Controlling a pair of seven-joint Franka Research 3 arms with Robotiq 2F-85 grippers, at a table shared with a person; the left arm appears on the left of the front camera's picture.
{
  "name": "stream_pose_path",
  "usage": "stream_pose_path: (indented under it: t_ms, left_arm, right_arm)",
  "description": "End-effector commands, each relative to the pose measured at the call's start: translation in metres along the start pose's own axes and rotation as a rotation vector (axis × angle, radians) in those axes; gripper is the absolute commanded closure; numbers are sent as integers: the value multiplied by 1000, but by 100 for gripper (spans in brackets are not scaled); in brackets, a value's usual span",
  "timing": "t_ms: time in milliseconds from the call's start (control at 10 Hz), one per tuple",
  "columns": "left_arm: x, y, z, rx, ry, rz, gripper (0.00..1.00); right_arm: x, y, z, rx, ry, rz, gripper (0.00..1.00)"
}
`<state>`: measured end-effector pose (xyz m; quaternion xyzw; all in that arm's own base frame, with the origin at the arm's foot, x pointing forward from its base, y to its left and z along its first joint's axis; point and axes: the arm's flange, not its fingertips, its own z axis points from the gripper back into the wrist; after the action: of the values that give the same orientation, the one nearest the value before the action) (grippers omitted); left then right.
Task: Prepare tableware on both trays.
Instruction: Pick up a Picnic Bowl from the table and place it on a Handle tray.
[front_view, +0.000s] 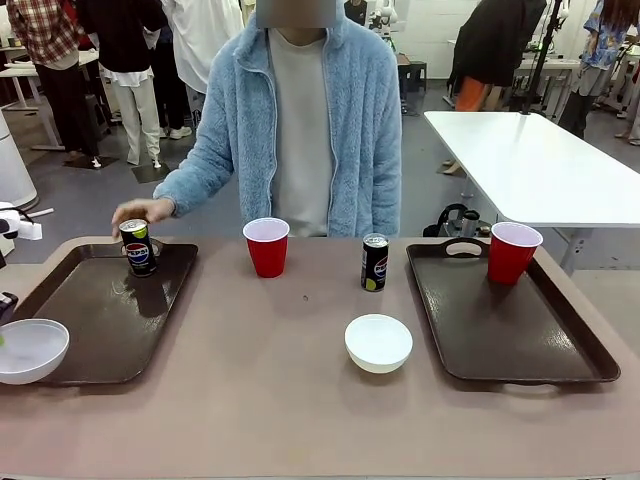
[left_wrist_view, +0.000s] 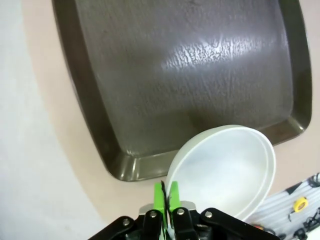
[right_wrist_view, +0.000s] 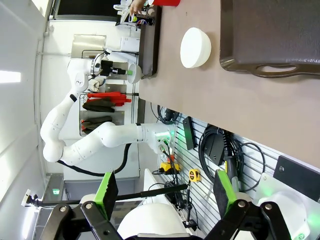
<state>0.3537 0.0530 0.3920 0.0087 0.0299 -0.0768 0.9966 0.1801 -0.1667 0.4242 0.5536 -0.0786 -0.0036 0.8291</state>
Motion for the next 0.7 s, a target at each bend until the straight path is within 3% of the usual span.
stream_pose_path:
  t_ms: [0,100,600]
  left_arm:
    - [4,-3,2,-2,-10,11,100]
    - [0,0,0,0,0,0,96]
    - [62,-19,-4,-95,-30,-8,96]
  right_arm:
    - [2,2,1,9,-14,-9,0]
    - [2,2,1,9,-14,-9,0]
    - [2,2,1,9,-14,-9,0]
